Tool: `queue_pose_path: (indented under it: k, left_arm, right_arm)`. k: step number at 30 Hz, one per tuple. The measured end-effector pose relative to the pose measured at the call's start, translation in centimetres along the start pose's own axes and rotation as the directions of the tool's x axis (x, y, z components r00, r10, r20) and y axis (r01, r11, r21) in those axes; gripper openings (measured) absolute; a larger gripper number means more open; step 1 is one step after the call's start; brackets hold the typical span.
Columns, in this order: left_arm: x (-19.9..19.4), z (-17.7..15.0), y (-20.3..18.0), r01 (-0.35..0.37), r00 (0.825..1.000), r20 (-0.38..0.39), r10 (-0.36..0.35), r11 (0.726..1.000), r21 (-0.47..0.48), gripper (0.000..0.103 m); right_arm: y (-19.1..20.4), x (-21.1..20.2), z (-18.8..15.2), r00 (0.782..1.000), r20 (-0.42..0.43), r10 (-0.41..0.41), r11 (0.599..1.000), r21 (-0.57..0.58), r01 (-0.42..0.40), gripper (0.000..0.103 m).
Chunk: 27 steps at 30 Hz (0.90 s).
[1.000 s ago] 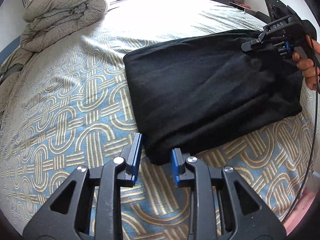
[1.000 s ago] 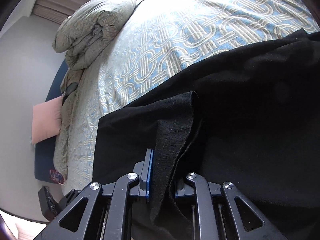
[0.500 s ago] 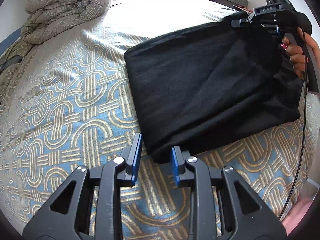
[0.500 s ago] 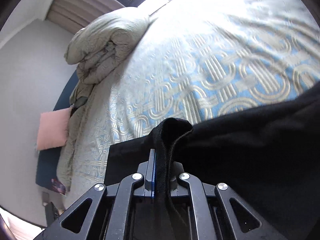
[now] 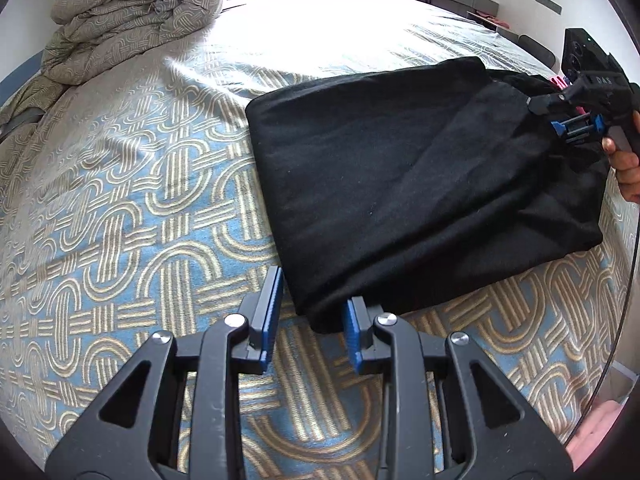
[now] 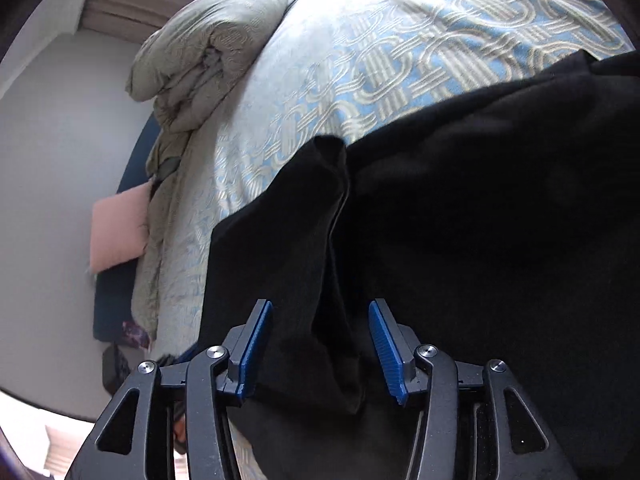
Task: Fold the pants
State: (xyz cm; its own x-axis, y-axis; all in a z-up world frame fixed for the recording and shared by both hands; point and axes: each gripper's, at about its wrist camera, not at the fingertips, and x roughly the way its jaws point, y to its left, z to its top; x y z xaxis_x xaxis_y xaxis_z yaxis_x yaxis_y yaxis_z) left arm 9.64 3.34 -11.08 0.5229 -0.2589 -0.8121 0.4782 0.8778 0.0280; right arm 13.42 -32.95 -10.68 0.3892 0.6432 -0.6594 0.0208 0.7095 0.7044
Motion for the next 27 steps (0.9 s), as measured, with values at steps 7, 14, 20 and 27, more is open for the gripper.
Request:
queue_pose_path:
  k: [7, 14, 20, 27]
  left_arm:
    - [-0.1, 0.1, 0.0, -0.004, 1.0, -0.006, 0.003, 1.0, -0.012, 0.031]
    - [0.0, 0.1, 0.0, -0.003, 1.0, -0.008, 0.003, 1.0, -0.015, 0.031]
    - [-0.1, 0.1, 0.0, -0.012, 1.0, -0.011, 0.011, 1.0, -0.011, 0.031]
    - [0.1, 0.2, -0.1, -0.01, 1.0, -0.019, 0.01, 1.0, -0.016, 0.032]
  right_arm:
    - [1.3, 0.6, -1.5, 0.976, -0.151, 0.157, 0.984, -0.056, -0.167, 0.059]
    - [2.7, -3.5, -2.8, 0.964, -0.097, 0.246, 0.955, -0.145, -0.258, 0.059]
    - [0.1, -2.7, -2.9, 0.996, -0.061, 0.067, 0.994, -0.086, -0.072, 0.059]
    - [-1.5, -1.0, -2.6, 0.996, -0.068, 0.064, 0.998, -0.013, -0.065, 0.059]
